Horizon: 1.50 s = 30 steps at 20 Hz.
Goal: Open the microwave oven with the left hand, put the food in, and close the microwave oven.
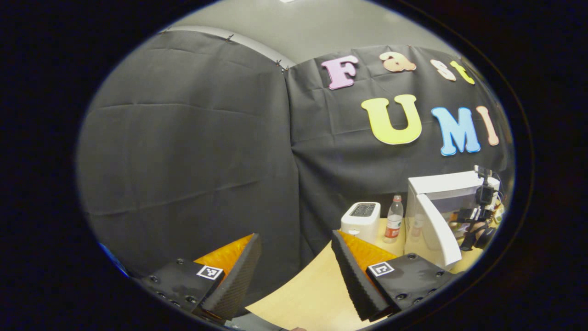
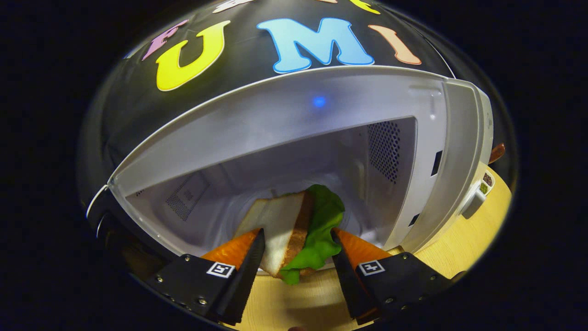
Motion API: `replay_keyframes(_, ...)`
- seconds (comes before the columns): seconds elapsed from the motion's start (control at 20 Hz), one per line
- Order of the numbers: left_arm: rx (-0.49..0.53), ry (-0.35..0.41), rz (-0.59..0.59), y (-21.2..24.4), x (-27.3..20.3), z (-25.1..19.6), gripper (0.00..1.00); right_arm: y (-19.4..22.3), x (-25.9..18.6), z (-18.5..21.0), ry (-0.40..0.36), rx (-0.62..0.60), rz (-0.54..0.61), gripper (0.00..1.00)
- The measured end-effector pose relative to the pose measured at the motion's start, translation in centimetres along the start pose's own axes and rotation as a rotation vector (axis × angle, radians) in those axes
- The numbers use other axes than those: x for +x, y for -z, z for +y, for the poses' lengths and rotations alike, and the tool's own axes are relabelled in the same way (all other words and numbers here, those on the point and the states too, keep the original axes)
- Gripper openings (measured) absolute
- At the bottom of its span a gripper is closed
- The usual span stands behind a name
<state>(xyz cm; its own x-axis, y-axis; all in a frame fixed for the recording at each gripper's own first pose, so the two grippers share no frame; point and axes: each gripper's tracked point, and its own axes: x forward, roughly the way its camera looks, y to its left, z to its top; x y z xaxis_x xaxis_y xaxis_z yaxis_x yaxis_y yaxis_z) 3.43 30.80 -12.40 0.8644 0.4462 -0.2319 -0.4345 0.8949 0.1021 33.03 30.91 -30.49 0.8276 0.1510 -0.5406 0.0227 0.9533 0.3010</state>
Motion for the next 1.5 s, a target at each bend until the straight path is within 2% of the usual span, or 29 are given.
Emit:
replay_keyframes(0.05,0.002,0.007,-0.002,0.1,0.0,-0.4,1.0,0.0,-0.2,-0.5,0.016,-0.018,-0.003,0.83)
replay_keyframes(0.1,0.004,0.013,-0.003,0.1,0.1,-0.7,1.0,-0.6,-0.8,-1.4,0.058,-0.052,-0.016,0.89)
replay_keyframes(0.2,0.005,0.029,-0.009,0.0,-0.2,-1.4,0.99,-1.0,-1.3,-2.0,0.068,-0.108,-0.041,1.0)
replay_keyframes(0.45,-0.008,0.065,-0.008,1.1,0.0,-3.2,1.0,-3.7,-5.9,-1.7,0.009,-0.169,-0.131,0.98)
replay_keyframes(0.8,0.003,0.138,-0.016,3.1,0.0,-6.1,1.0,-7.8,-15.9,-2.5,-0.071,-0.232,-0.266,0.98)
replay_keyframes(1.05,-0.031,0.183,0.02,5.3,0.0,-8.7,1.0,-9.9,-22.8,-4.8,-0.104,-0.226,-0.345,0.98)
replay_keyframes(1.3,-0.018,0.194,0.047,7.3,-0.1,-10.5,1.0,-11.8,-28.0,-8.5,-0.094,-0.219,-0.392,0.98)
replay_keyframes(1.5,-0.032,0.204,0.096,9.2,-1.4,-11.7,0.55,-13.0,-31.0,-11.8,-0.078,-0.212,-0.408,0.98)
